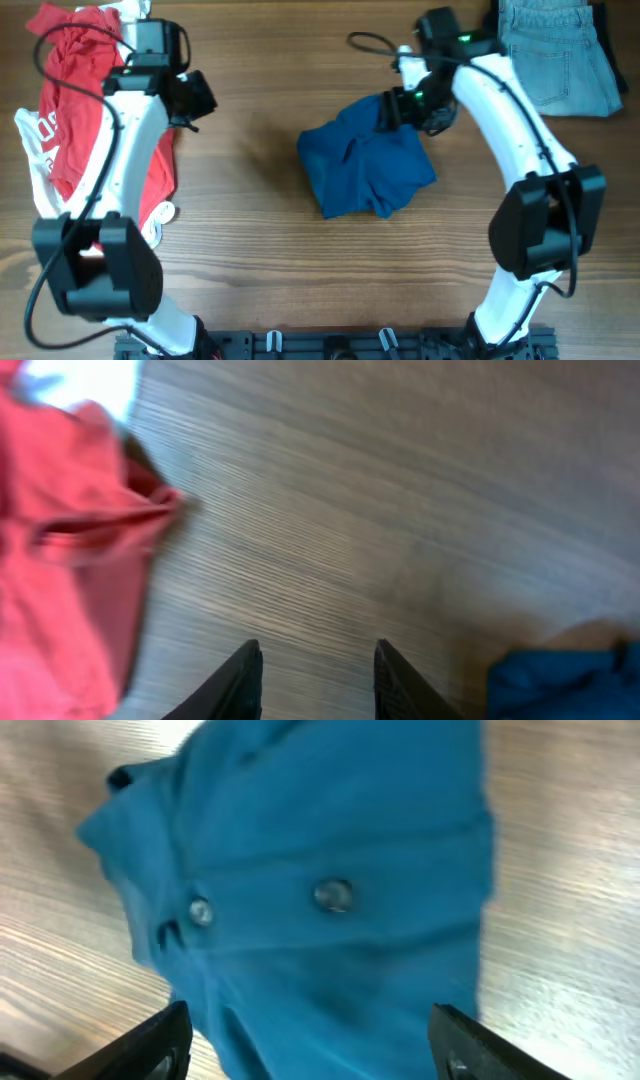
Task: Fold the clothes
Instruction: 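Grasp the folded teal bundle with the right gripper and lift it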
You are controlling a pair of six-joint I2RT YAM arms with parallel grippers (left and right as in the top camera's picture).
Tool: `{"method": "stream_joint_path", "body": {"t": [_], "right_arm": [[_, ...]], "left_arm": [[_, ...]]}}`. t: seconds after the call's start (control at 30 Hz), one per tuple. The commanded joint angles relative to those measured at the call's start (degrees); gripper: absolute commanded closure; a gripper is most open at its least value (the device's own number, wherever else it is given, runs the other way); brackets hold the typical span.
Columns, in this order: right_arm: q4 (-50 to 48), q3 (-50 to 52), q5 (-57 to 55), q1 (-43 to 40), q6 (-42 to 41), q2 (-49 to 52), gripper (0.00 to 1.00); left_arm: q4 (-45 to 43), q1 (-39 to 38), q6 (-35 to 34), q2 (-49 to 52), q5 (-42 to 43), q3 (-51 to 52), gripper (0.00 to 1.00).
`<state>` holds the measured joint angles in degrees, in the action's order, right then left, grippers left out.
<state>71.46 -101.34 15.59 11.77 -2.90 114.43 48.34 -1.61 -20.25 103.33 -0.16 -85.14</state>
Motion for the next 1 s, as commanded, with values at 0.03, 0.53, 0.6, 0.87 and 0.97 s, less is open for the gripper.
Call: {"method": "stream_joint_path", "body": {"t": [0.03, 0.53, 0.6, 0.87, 0.97], "right_arm": [[0.52, 2.71, 3.39, 2.1, 1.55, -2.19, 0.39], [-22.05, 23.78, -5.92, -2.12, -5.16, -2.14, 0.92], [-24.37, 23.78, -7.17, -3.96, -4.94, -2.14, 0.92], [-32.24, 23.78, -9.57, -7.98, -1.81, -2.14, 0.87], [-34.69, 23.15, -8.98, -7.98, 0.61, -2.16, 0.8]], "left_arm": [[-0.96, -0.5, 0.52, 2.97, 2.08, -0.15, 0.62], [-1.4, -0.42, 0.55, 3.19, 1.99, -0.15, 0.6], [-1.4, -0.42, 0.55, 3.19, 1.77, -0.15, 0.59], [-1.46, -0.42, 0.55, 3.19, -0.92, -0.15, 0.58], [-1.49, -0.42, 0.55, 3.19, -1.9, -0.15, 0.56]]}}
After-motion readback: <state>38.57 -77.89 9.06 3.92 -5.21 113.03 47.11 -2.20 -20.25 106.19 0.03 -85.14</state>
